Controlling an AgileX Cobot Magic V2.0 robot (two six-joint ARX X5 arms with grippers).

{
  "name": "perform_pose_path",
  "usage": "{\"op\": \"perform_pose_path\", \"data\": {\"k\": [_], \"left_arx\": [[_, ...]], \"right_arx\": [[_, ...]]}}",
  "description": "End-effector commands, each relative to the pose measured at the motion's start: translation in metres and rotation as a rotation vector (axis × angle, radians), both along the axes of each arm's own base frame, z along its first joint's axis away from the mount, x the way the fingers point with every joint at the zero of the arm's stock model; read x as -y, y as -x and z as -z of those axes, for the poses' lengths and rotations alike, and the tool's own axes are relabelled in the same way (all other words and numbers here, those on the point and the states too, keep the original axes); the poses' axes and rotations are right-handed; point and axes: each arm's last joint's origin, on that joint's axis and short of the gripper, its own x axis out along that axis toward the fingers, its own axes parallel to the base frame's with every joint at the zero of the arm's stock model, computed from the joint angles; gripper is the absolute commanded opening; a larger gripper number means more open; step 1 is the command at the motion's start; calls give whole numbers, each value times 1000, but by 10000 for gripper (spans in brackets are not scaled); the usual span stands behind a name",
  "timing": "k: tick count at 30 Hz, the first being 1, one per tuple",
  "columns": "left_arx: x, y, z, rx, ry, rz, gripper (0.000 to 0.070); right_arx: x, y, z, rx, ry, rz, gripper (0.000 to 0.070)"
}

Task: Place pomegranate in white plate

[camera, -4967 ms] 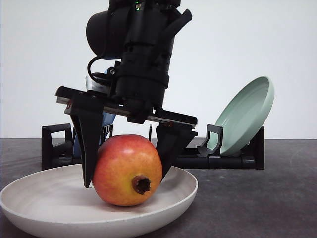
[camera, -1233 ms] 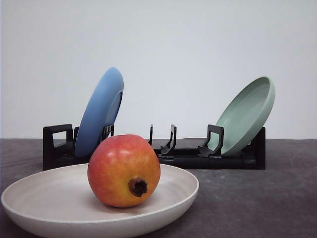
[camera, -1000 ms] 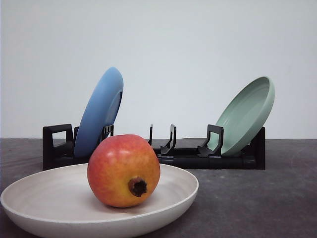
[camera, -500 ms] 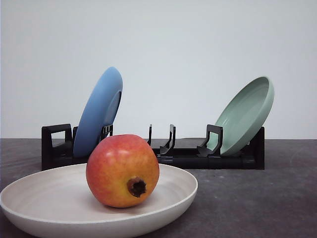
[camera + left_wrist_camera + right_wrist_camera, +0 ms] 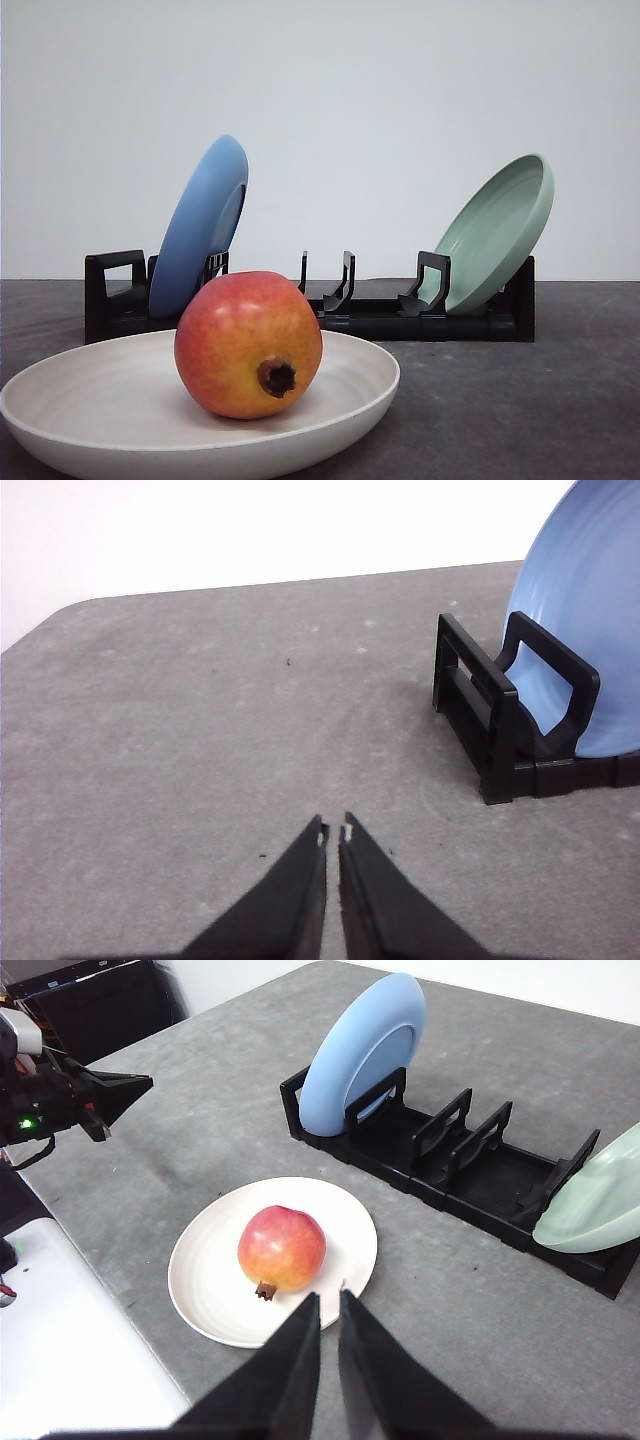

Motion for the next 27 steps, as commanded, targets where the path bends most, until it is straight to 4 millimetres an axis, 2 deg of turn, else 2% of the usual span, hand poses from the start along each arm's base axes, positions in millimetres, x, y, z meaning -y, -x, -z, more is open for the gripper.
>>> {"op": "perform_pose_path", "data": {"k": [1, 16, 20, 24, 27], "left_arx": [[0, 0, 4, -12, -4, -1, 0], [0, 0, 4, -12, -4, -1, 0], [0, 0, 4, -12, -4, -1, 0], [0, 0, 4, -12, -4, -1, 0], [0, 0, 4, -12, -4, -2, 0]], "right_arx": [[0, 0, -3, 16, -6, -14, 29], [0, 0, -3, 17, -7, -12, 29], [0, -6, -1, 45, 3, 58, 29], [2, -28, 19, 216, 78, 245, 29], [10, -47, 47, 350, 87, 451, 29]]}}
